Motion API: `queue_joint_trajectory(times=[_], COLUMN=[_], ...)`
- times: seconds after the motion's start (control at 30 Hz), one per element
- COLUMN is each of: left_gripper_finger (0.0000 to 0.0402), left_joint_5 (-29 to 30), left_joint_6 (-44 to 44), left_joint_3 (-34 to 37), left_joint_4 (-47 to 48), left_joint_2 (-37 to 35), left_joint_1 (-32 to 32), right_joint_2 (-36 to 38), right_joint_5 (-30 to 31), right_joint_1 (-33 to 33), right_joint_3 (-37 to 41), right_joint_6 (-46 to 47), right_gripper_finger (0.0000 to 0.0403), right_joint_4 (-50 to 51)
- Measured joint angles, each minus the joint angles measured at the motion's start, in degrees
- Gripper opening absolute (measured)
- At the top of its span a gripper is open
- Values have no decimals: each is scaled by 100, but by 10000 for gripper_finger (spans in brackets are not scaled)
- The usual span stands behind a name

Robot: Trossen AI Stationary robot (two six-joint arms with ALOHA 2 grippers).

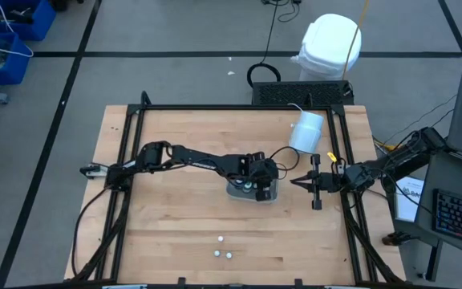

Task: Pick & Place food coloring
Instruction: Put the small yellow bottle into the gray bin

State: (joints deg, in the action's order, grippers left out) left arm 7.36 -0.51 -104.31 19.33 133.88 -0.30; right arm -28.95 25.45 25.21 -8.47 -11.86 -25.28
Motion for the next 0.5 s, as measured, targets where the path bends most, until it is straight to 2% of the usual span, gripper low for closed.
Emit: queue_joint_trajectory(times=[0.27,0.5], left_gripper_finger=[144,188], left_joint_5=[1,14], left_joint_6=[90,637], left_joint_3=[0,-158], left_joint_4=[-22,10], left_joint_2=[0,-248], left_joint_1=[0,-162], right_joint_2=[2,-1], right_joint_5=[0,0], right_joint_1=[0,0], right_joint_3=[0,0], right_joint_6=[2,1], right_gripper_finger=[0,0], right_joint_4=[0,36])
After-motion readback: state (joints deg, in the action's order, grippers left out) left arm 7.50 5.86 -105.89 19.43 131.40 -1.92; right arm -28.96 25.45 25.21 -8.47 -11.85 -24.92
